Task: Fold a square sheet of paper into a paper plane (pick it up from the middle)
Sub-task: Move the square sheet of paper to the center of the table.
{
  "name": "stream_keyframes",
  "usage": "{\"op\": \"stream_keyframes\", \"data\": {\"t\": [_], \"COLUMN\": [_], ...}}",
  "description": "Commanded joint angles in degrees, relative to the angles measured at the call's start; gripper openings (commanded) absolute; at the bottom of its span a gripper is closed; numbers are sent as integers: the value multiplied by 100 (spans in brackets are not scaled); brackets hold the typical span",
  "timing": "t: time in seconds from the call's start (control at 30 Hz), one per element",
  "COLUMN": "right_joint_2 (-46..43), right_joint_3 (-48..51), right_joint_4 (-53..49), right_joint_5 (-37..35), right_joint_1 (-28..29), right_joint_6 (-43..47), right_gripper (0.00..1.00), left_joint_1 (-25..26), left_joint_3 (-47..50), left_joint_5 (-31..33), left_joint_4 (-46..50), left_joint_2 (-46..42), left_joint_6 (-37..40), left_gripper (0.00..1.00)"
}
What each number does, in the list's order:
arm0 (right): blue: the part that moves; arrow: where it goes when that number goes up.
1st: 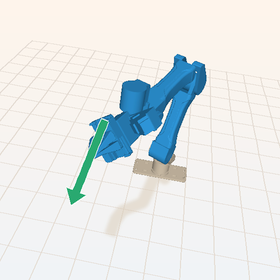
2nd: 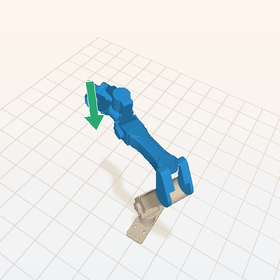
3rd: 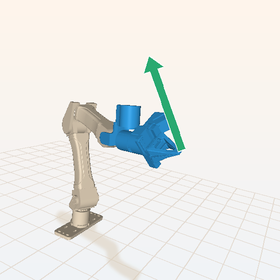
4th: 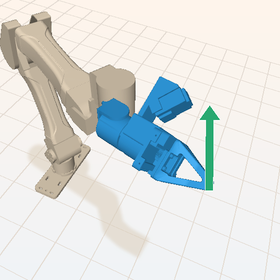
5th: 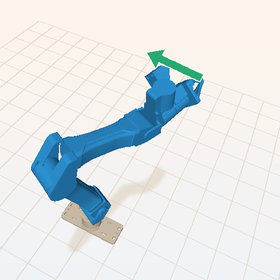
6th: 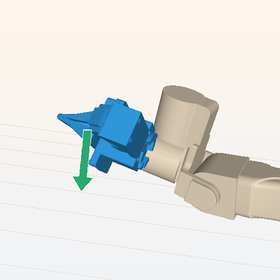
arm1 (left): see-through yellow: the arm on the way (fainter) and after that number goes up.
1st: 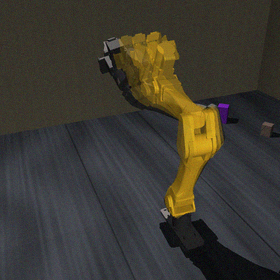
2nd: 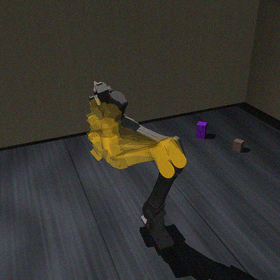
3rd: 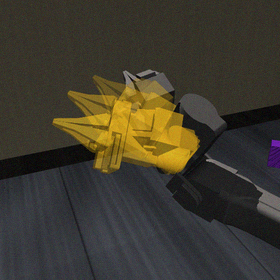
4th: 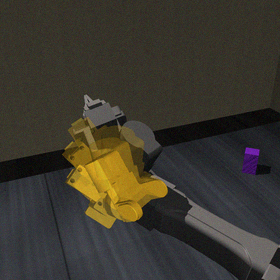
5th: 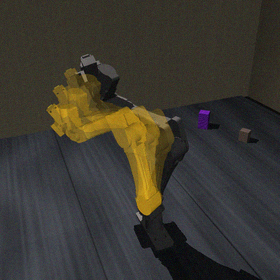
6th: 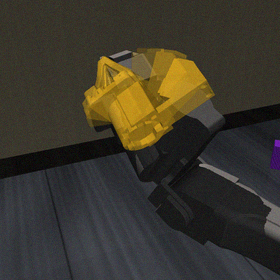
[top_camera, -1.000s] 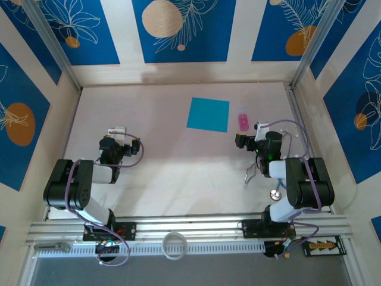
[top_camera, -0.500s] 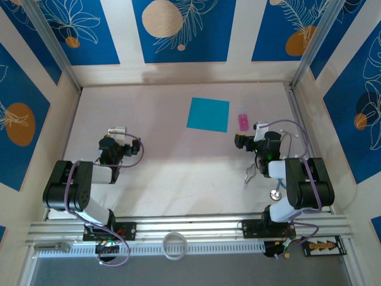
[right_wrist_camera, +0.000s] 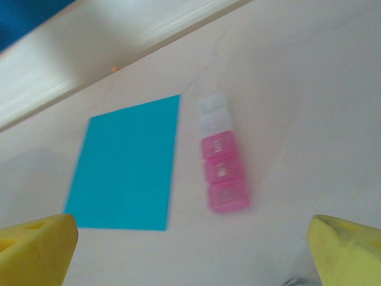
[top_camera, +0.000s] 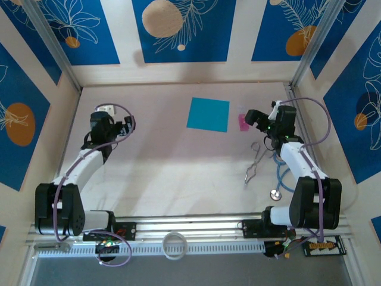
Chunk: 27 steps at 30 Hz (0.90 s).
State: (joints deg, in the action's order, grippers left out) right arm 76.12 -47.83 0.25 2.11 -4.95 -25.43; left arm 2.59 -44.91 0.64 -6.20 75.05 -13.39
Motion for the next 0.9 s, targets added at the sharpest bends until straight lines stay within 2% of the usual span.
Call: {"op": "stream_keyframes", "data": {"t": [0.0, 0.13, 0.23, 0.37, 0.6, 0.87], "right_joint_2": [245, 870, 1450, 2243, 3423, 4525], "right_joint_3": [-102, -644, -1247, -2061, -3247, -4453], "right_joint_4": [-820, -1084, -1517, -1935, -2332, -2804], "right_joint_5": [1741, 2010, 1791, 1716, 1363, 1564], "right_joint_1": [13, 462, 822, 1223, 1564, 1619], "right_joint_6": [-673, -785, -779, -770, -1039, -1319], "right_gripper": [99, 94, 90, 85, 85, 84], "left_joint_1": [-64, -57, -17, 74, 131, 293], "left_joint_3": [-167, -183, -221, 5, 149, 61], "left_joint_5": [-1017, -2414, -2971, -3227, -3097, -2917], "left_joint_4": [1100, 565, 299, -73, 512, 1096], "left_joint_2": [29, 400, 673, 697, 272, 24], "left_joint_6": [-608, -1422, -1989, -2402, -2224, -1915], "left_gripper": [100, 100, 100, 100, 100, 100]}}
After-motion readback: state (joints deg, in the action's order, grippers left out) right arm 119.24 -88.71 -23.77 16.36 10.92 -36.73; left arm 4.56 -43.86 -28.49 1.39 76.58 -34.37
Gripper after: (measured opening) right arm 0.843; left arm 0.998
